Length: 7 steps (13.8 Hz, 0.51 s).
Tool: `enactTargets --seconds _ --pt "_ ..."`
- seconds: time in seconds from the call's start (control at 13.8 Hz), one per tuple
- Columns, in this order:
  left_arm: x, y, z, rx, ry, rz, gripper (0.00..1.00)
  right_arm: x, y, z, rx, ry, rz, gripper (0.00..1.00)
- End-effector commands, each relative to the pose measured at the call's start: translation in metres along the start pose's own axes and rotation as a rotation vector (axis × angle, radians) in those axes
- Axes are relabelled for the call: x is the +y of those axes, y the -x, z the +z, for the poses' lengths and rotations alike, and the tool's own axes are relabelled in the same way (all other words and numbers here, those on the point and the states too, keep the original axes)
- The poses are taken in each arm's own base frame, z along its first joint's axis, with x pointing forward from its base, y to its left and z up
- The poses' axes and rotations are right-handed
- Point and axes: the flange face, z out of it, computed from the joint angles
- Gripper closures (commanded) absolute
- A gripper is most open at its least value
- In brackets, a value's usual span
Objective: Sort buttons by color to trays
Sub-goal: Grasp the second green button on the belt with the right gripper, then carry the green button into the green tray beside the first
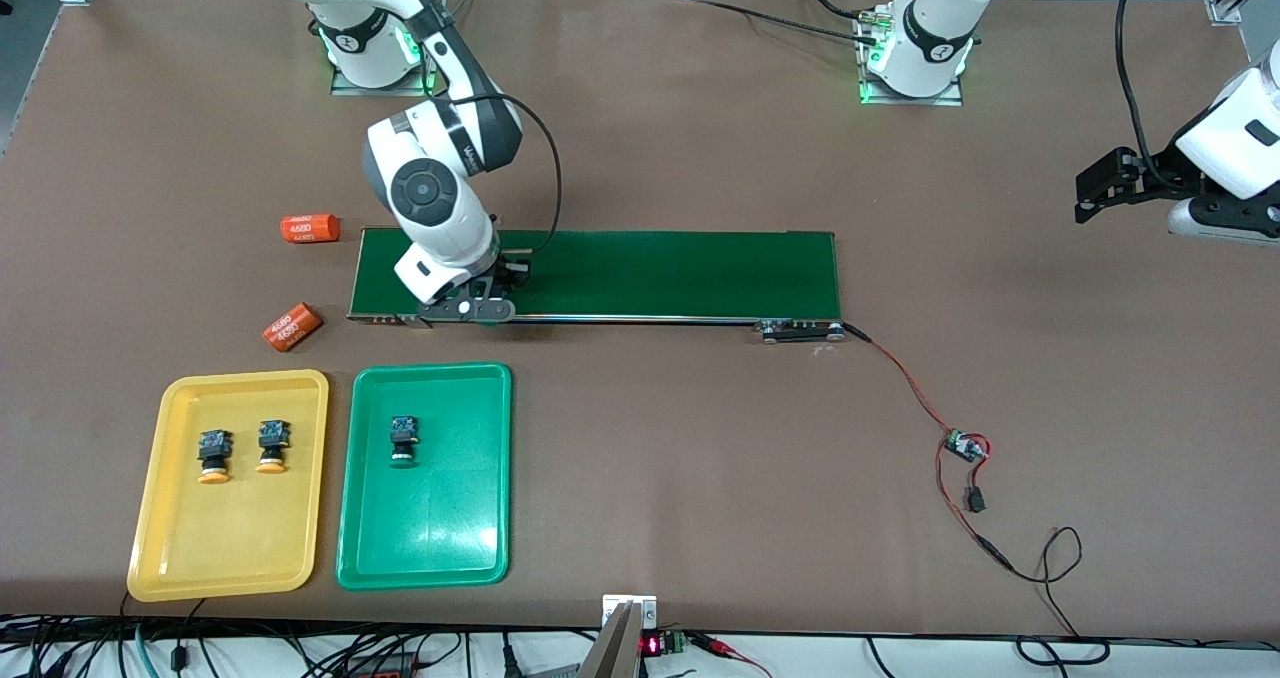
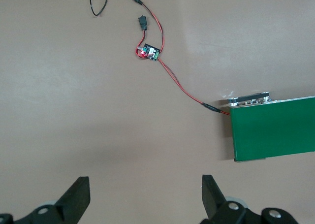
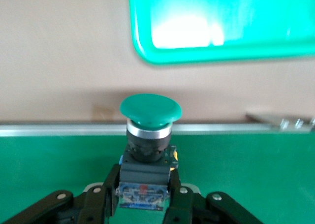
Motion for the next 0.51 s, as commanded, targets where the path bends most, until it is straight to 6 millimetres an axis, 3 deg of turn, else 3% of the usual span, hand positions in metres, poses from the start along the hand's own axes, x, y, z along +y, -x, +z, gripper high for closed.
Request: enactTargets --seconds 0.0,0.14,0.43 --pt "0.000 -0.001 -0.006 -0.006 -0.017 0.021 0.00 0.007 -0.049 -0.018 0.067 -0.015 0.009 0.66" --pt "0.000 -0.002 -0.006 -0.008 -0.017 0.021 0.00 0.020 -0.079 -0.016 0.099 -0.005 -0.033 0.66" --pt "-0.001 -0.001 -0.006 -0.008 -0.018 0.021 0.00 0.056 -0.127 0.009 0.122 0.021 -0.100 0.65"
